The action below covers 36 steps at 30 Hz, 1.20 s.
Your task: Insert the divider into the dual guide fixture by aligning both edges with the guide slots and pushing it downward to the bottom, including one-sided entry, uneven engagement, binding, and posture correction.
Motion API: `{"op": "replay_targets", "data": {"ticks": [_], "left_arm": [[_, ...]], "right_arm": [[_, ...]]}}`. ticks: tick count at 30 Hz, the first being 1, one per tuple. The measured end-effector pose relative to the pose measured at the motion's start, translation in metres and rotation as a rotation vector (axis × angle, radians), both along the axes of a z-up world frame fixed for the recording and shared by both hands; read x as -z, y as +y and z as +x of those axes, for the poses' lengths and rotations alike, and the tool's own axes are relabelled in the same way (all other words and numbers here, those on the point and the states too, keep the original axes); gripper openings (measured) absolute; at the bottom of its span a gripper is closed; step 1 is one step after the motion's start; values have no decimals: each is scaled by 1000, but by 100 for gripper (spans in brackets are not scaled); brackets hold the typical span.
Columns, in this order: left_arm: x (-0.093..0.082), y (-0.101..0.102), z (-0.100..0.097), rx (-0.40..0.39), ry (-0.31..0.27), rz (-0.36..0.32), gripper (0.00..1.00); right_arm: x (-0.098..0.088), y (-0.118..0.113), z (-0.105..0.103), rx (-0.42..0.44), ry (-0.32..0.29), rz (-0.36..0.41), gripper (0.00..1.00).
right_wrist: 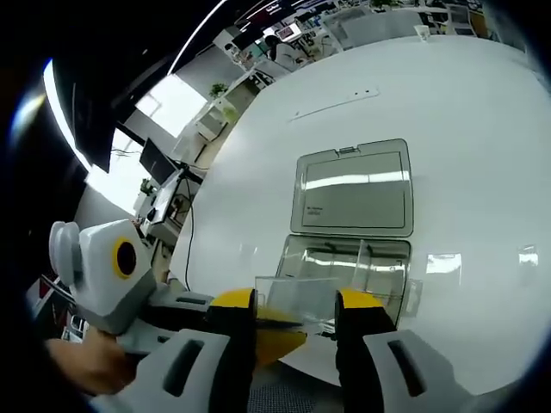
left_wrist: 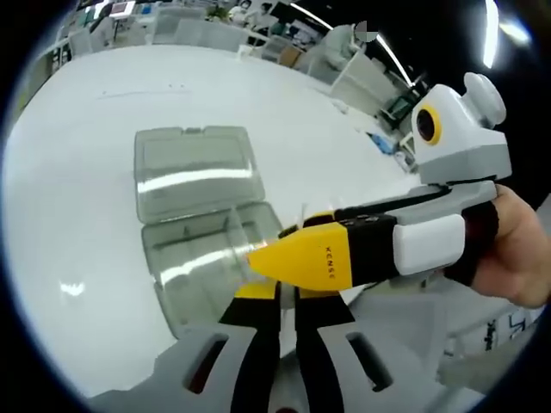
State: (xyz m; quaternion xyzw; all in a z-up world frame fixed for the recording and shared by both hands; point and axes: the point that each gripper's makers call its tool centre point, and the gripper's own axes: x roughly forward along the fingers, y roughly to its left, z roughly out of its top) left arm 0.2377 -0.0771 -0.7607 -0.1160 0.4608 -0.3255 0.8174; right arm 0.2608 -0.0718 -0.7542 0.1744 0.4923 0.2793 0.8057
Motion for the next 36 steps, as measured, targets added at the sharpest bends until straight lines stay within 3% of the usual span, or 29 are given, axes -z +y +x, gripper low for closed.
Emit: {"op": "replay_targets", "data": {"ticks": [5,13,22,36], "left_arm": [[-3,-1,-2,-31,66,-87,2],[-3,-3,-5,-49,105,-141,2],[-4,-3,-7,-57,132,-160,1],[-7,3,-7,-46,166,-156,1]], "right_arm": [[-2,2,0,-16,-1,6,33],[1,2,-1,-3,35,10,31],[2,3,-3,-6,61,14,32],[-7,3,-2,-44,13,36,33]]}}
